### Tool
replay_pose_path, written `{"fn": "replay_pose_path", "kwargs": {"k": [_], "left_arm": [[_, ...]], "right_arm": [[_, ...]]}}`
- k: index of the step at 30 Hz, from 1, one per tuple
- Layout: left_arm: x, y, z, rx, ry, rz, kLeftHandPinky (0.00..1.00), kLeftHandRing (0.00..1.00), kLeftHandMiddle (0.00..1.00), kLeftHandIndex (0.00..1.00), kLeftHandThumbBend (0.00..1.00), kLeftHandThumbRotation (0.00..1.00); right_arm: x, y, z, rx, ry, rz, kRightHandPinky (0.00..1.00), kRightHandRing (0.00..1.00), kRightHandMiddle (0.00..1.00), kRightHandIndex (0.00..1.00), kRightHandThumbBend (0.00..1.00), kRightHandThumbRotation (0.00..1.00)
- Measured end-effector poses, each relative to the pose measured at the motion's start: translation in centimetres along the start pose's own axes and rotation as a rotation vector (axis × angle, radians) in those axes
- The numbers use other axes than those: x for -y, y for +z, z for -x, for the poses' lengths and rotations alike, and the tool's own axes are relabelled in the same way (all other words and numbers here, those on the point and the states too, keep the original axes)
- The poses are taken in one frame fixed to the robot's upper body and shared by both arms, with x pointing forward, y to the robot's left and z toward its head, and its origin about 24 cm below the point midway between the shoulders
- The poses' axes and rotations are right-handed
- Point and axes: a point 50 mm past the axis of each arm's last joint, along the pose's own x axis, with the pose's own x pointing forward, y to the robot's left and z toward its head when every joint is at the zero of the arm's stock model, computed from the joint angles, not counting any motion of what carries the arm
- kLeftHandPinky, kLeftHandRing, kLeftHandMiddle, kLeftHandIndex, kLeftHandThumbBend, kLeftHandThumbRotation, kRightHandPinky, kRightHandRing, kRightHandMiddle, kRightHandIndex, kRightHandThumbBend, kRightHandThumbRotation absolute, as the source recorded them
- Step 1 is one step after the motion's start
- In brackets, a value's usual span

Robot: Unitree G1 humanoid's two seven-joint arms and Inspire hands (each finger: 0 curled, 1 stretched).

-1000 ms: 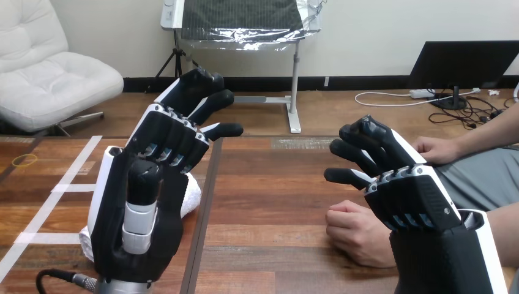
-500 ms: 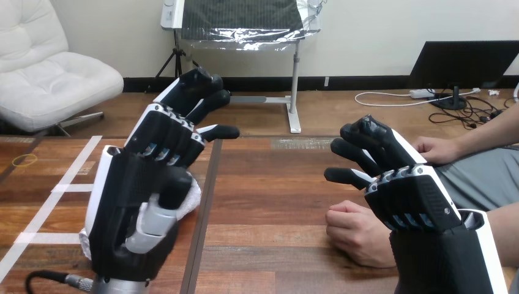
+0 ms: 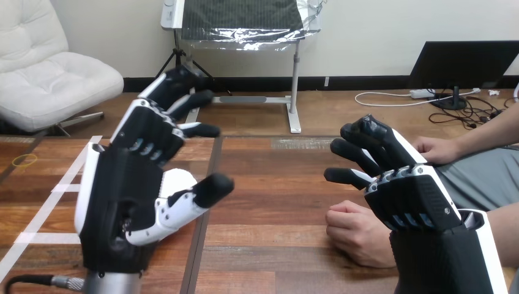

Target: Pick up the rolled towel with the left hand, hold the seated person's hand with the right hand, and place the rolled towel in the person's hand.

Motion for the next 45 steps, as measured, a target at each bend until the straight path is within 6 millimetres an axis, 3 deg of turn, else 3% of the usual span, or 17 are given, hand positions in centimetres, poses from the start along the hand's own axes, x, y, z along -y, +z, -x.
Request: {"fn": "replay_pose_path", "kwargs": {"k": [14,30,38,45], "left_arm": [[-1.6,-0.8,-0.5,-0.061,0.046,-0.252,0.76,0.88,0.9,0.88,1.0,0.21],[-3.2,-2.3,-0.9,-0.214,0.059,-0.401,0.92,0.96,0.96,0.92,1.0,0.27],[-3.7,-3.3,-0.6,-0.289,0.079,-0.454,0.9,0.98,0.98,0.94,1.0,0.27],[-4.1,-4.1,-0.3,-0.364,0.081,-0.515,0.76,0.94,0.97,0.95,1.0,0.28]], "right_arm": [[0.0,0.0,0.0,0.002,-0.004,-0.001,0.73,0.84,0.87,0.87,0.97,1.0],[-0.1,0.0,0.0,0.002,-0.002,-0.001,0.75,0.85,0.88,0.87,0.95,1.0],[-0.1,0.0,0.0,0.002,-0.003,-0.002,0.76,0.85,0.88,0.87,0.95,1.0],[-0.1,0.0,0.0,0.002,-0.003,-0.002,0.76,0.85,0.88,0.87,0.95,1.0]]}}
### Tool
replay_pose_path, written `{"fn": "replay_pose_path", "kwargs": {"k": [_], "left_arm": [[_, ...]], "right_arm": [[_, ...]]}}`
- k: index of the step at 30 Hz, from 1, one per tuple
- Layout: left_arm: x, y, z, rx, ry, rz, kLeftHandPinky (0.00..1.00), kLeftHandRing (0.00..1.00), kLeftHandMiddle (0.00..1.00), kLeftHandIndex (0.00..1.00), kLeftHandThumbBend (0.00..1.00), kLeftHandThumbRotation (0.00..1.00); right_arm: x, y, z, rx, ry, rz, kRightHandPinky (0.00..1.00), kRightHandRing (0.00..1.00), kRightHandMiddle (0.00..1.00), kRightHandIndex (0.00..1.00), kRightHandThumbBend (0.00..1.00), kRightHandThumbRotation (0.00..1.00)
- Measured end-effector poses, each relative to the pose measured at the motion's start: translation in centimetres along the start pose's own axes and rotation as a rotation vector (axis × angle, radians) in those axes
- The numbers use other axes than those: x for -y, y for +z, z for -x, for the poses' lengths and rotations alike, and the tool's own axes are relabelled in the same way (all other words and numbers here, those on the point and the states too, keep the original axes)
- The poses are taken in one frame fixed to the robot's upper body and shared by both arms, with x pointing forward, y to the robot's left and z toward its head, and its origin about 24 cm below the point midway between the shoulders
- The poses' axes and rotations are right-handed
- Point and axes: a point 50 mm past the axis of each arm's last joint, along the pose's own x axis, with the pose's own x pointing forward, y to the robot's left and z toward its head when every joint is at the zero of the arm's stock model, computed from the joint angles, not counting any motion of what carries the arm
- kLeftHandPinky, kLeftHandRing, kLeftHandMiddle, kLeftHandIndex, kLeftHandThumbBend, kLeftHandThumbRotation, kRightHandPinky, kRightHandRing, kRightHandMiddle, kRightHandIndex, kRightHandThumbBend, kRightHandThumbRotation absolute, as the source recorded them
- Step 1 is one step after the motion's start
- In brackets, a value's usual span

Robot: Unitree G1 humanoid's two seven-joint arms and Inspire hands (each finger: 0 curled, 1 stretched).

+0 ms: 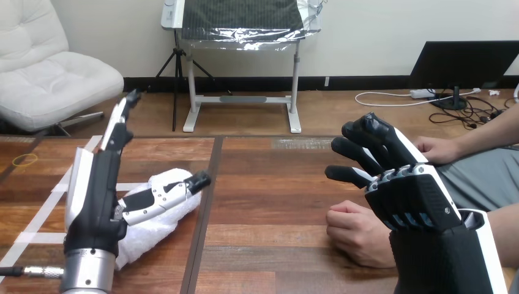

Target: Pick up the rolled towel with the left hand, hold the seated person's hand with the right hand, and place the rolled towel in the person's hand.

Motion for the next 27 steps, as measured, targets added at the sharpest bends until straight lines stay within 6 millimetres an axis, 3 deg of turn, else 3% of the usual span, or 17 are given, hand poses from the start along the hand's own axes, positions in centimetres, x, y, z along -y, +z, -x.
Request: {"fn": "replay_pose_path", "kwargs": {"k": [9,27], "left_arm": [[0.2,-1.2,0.0,-0.085,0.001,-0.058,0.7,0.9,0.96,0.95,1.0,0.27],[1.3,-2.4,-0.2,-0.21,-0.051,-0.21,0.69,0.91,0.97,0.96,0.99,0.28]], "right_arm": [[0.0,0.0,0.0,-0.002,0.0,0.0,0.77,0.86,0.88,0.87,0.94,1.0],[0.1,0.0,0.1,-0.004,-0.002,-0.01,0.78,0.86,0.88,0.87,0.92,1.0]]}}
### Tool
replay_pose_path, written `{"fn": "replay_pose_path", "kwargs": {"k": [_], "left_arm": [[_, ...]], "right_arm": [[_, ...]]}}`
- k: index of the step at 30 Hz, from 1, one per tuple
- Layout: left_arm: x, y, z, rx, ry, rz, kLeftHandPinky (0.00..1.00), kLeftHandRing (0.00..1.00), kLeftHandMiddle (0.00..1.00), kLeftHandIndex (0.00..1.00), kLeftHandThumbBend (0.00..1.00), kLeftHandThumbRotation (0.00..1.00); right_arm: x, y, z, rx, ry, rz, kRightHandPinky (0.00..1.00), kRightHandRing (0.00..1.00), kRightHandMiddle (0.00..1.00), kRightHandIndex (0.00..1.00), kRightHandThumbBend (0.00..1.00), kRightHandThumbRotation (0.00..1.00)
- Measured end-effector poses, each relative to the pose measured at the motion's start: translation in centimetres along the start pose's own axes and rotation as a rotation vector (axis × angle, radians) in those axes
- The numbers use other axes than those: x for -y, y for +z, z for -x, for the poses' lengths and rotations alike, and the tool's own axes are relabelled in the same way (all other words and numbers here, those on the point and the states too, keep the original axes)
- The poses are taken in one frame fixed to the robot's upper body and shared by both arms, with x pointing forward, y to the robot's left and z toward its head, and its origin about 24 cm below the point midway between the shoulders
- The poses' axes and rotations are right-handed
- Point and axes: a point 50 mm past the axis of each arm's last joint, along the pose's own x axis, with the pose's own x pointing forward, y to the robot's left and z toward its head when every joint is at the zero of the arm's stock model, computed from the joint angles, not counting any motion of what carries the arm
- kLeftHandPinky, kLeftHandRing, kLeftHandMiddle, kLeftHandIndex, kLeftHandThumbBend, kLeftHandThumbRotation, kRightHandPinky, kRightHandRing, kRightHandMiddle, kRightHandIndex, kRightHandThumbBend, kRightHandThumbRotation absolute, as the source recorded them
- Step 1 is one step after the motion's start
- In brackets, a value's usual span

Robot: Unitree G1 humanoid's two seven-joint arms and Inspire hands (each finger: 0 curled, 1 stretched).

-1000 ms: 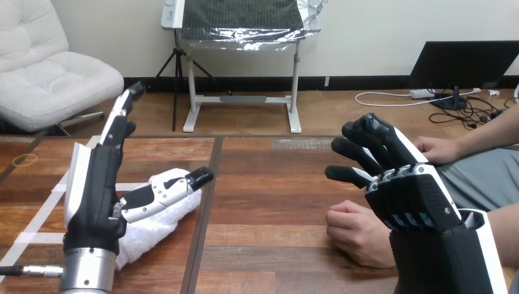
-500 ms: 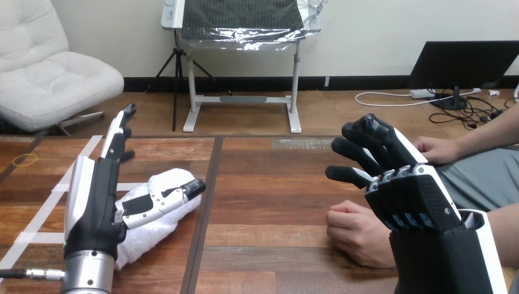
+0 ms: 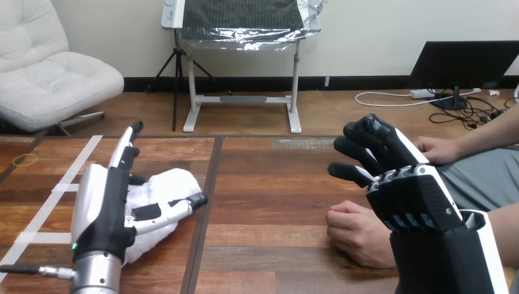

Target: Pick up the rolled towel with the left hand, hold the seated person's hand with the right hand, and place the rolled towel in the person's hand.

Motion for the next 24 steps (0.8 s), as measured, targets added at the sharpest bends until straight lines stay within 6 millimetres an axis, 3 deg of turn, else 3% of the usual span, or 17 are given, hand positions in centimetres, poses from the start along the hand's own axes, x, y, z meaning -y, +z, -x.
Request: {"fn": "replay_pose_path", "kwargs": {"k": [8,24], "left_arm": [[0.6,-0.3,-0.1,-0.065,-0.027,-0.043,0.67,0.91,0.98,0.97,0.99,0.29],[1.2,-0.4,-0.4,-0.099,-0.061,-0.156,0.78,0.95,0.97,0.95,0.99,0.25]], "right_arm": [[0.0,0.0,0.0,-0.001,0.0,-0.002,0.78,0.85,0.87,0.87,0.92,1.0],[-0.1,0.1,0.1,-0.001,0.003,-0.009,0.77,0.85,0.87,0.87,0.93,1.0]]}}
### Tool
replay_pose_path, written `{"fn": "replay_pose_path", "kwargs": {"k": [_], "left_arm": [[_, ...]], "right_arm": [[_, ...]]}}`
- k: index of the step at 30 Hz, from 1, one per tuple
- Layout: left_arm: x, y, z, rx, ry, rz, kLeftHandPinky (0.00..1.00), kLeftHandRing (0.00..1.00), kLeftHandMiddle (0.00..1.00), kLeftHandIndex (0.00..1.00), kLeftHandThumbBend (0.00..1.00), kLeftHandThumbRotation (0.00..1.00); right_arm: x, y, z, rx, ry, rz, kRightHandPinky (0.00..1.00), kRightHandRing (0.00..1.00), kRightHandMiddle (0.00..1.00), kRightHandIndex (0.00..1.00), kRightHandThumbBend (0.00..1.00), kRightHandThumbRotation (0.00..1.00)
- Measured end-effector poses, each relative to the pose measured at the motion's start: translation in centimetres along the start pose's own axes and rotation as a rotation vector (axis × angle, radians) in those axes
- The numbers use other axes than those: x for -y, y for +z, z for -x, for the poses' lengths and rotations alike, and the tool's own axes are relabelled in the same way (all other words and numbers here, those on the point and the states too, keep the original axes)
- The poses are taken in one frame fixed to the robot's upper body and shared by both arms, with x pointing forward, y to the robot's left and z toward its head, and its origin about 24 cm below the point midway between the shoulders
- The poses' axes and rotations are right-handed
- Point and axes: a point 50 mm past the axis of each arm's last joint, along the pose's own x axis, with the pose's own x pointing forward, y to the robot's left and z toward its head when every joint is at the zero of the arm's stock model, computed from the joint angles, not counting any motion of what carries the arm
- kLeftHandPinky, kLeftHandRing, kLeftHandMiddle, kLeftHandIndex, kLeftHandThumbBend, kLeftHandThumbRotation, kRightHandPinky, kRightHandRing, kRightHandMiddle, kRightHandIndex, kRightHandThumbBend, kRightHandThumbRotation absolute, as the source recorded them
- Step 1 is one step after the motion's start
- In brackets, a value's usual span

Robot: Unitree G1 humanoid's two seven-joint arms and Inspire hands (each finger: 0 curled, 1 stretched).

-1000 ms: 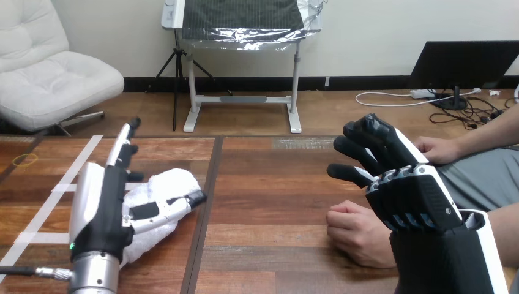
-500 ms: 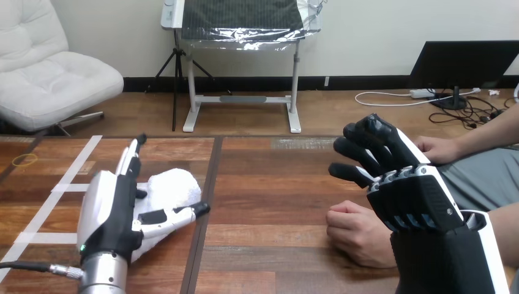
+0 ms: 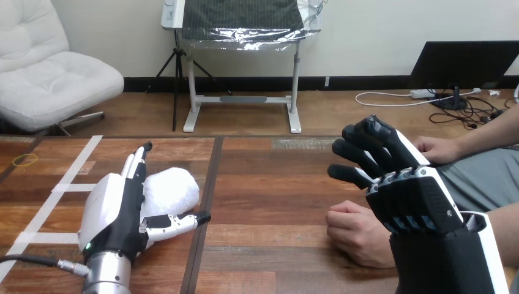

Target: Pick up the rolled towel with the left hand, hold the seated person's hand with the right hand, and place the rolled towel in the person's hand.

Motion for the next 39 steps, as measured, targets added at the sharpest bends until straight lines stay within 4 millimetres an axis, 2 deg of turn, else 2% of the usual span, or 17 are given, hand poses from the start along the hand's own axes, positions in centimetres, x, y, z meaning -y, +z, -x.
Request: {"fn": "replay_pose_path", "kwargs": {"k": [11,23,39], "left_arm": [[0.0,0.4,-0.5,0.016,0.037,-0.073,0.96,0.99,0.99,0.96,1.0,0.22],[0.3,0.5,-0.5,0.015,0.036,-0.075,1.0,1.0,1.0,0.97,0.98,0.26],[-0.2,1.2,-0.5,0.021,0.03,0.032,0.75,0.95,1.0,0.99,0.93,0.32]], "right_arm": [[0.0,0.1,0.2,-0.011,0.001,-0.004,0.78,0.86,0.88,0.87,0.95,1.0],[0.0,0.3,0.2,-0.008,0.018,-0.001,0.78,0.86,0.88,0.87,0.95,1.0],[0.0,0.4,0.1,0.0,0.015,-0.003,0.78,0.85,0.88,0.87,0.93,1.0]]}}
